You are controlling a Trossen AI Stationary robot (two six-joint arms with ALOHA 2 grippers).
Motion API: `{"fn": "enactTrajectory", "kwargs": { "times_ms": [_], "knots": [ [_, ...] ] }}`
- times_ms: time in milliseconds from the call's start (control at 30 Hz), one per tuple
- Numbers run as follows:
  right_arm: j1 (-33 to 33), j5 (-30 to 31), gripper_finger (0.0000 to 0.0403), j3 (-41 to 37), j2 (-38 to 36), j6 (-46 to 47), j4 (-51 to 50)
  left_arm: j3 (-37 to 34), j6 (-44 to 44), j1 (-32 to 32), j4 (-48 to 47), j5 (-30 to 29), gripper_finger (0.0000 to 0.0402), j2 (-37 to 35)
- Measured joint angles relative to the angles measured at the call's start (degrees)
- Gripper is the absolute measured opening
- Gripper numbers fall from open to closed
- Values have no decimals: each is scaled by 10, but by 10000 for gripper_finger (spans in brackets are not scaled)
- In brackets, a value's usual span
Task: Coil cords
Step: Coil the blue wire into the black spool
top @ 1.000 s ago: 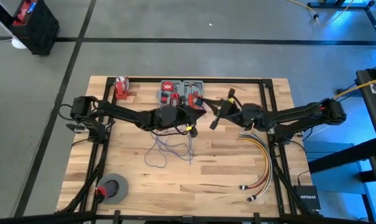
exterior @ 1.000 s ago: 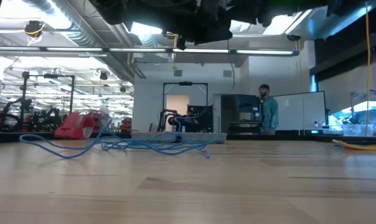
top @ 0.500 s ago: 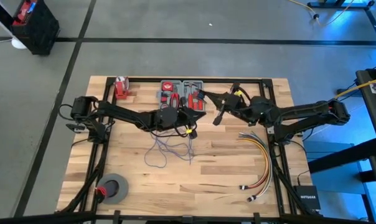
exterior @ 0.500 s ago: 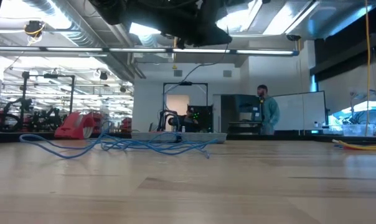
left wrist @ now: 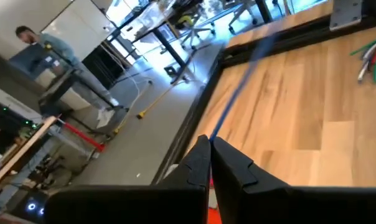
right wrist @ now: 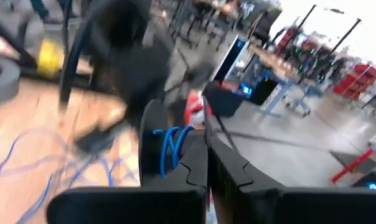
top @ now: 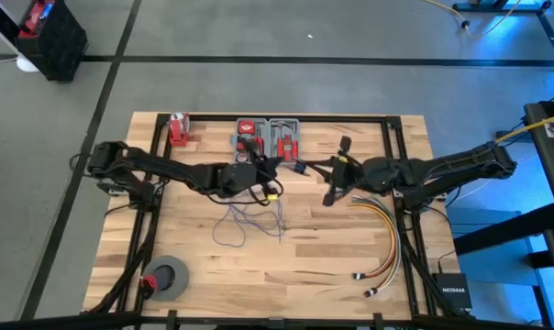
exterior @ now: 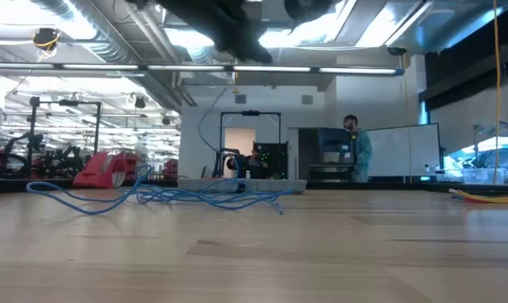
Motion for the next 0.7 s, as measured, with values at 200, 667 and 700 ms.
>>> {"fn": "enactTrajectory", "kwargs": {
  "times_ms": [200, 667, 700],
  "knots": [
    [-10, 32, 5, 1, 35, 27, -76, -1, -50, -13, -43, 49, 3, -81],
    [-72, 114, 5, -2, 177, 14, 76, -1, -222, -12, 10, 191, 4, -48],
    [-73, 115, 5, -2, 182, 14, 87, -1, -223, -12, 19, 191, 4, -40]
  ]
}}
